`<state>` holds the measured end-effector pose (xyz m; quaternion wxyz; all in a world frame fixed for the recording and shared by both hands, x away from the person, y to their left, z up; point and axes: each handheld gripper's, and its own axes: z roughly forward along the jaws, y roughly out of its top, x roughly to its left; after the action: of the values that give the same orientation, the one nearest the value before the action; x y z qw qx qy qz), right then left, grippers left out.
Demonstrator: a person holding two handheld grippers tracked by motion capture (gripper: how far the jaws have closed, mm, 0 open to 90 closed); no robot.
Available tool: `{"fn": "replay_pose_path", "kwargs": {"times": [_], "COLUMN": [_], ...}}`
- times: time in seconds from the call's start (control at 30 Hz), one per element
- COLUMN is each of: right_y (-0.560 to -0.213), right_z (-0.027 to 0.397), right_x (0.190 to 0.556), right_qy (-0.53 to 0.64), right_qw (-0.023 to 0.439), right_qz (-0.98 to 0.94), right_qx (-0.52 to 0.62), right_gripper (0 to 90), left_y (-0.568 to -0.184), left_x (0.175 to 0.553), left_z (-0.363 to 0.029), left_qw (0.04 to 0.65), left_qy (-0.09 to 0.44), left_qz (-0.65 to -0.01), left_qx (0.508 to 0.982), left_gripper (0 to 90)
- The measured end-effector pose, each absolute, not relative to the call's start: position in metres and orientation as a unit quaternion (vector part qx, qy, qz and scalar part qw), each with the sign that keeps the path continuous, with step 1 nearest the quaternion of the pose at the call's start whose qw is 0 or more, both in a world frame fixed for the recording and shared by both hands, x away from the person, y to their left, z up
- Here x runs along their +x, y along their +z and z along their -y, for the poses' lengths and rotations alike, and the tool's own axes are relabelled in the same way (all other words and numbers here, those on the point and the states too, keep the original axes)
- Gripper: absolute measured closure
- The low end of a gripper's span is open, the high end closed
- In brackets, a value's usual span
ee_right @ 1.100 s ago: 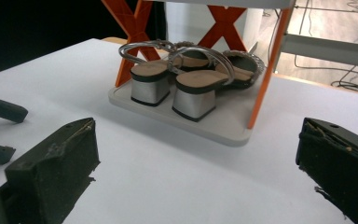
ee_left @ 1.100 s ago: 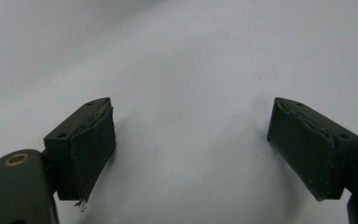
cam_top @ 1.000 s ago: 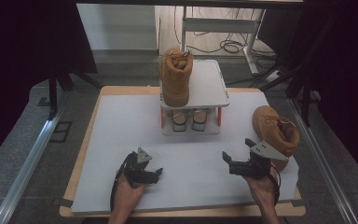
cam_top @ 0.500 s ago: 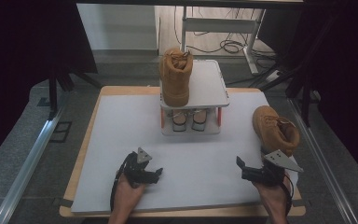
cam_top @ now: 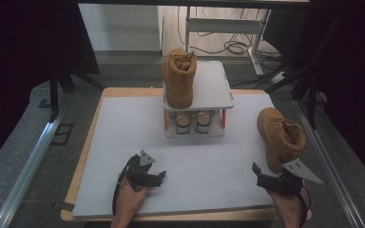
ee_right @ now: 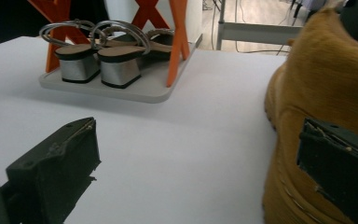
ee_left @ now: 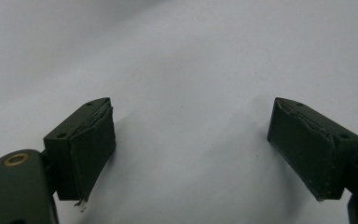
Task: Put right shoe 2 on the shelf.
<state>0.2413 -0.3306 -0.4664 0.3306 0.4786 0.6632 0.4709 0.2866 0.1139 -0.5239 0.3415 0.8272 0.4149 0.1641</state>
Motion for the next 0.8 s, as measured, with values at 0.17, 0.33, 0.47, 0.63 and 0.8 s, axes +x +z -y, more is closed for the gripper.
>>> {"fn": "replay_pose_path", "kwargs": {"times": [0.17, 0.33, 0.47, 0.63, 0.8], "right_y": [-0.467, -0.469, -0.47, -0.469, -0.469], "right_z": [0.34, 0.347, 0.355, 0.365, 0.373], "right_x": [0.235, 0.229, 0.227, 0.228, 0.234], "right_qy": [0.468, 0.462, 0.459, 0.451, 0.442], "right_qw": [0.336, 0.341, 0.346, 0.36, 0.367], "right_qz": [-0.655, -0.65, -0.642, -0.631, -0.624], "right_qx": [0.488, 0.498, 0.507, 0.519, 0.53], "right_gripper": [0.0, 0.0, 0.0, 0.0, 0.0], "left_y": [-0.524, -0.524, -0.524, -0.524, -0.524], "left_x": [0.287, 0.287, 0.287, 0.287, 0.287], "left_z": [-0.114, -0.114, -0.114, -0.114, -0.114], "left_qw": [0.341, 0.341, 0.341, 0.341, 0.342], "left_qy": [0.164, 0.164, 0.164, 0.164, 0.164], "left_qz": [-0.415, -0.415, -0.415, -0.415, -0.415], "left_qx": [0.827, 0.827, 0.827, 0.827, 0.827], "left_gripper": [14.7, 14.7, 14.7, 14.7, 14.6]}}
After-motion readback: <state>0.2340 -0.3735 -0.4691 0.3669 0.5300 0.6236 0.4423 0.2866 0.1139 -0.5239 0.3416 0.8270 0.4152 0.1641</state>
